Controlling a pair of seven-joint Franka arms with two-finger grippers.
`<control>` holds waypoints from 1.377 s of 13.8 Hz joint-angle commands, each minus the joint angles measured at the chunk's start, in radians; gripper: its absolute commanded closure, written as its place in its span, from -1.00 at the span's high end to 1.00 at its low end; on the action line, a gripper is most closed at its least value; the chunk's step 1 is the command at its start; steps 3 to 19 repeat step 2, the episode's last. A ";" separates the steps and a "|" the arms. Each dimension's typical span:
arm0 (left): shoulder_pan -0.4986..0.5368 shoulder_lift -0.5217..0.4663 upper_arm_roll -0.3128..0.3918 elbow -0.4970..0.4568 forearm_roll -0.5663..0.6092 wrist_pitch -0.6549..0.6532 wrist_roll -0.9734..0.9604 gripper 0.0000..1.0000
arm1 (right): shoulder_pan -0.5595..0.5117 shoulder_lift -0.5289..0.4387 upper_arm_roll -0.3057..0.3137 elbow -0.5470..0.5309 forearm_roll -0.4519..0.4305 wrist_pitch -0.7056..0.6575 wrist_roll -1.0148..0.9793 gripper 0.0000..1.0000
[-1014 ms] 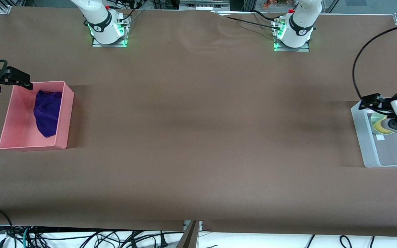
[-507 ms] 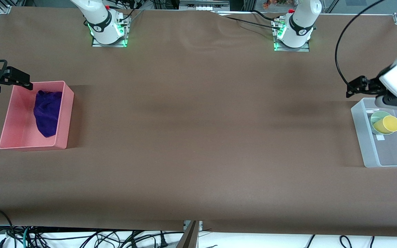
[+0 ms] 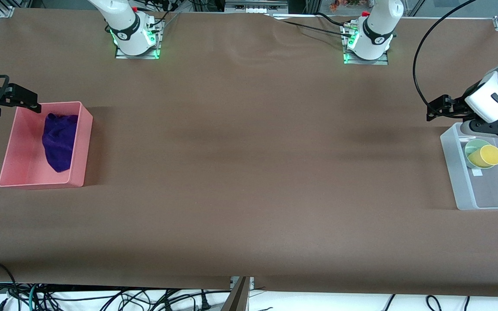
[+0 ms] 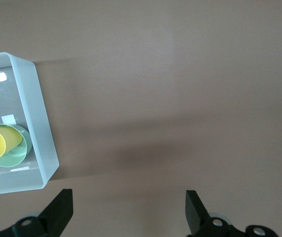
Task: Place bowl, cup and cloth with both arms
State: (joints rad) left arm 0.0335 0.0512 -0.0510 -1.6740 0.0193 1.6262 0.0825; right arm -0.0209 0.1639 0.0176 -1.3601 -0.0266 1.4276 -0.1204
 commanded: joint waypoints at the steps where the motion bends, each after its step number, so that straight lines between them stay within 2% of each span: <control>1: -0.015 0.019 0.013 0.045 -0.009 -0.045 -0.010 1.00 | -0.002 0.005 0.007 0.018 -0.013 -0.004 0.010 1.00; 19: -0.015 0.019 0.013 0.046 -0.010 -0.046 -0.012 1.00 | -0.002 0.005 0.007 0.018 -0.013 -0.004 0.010 1.00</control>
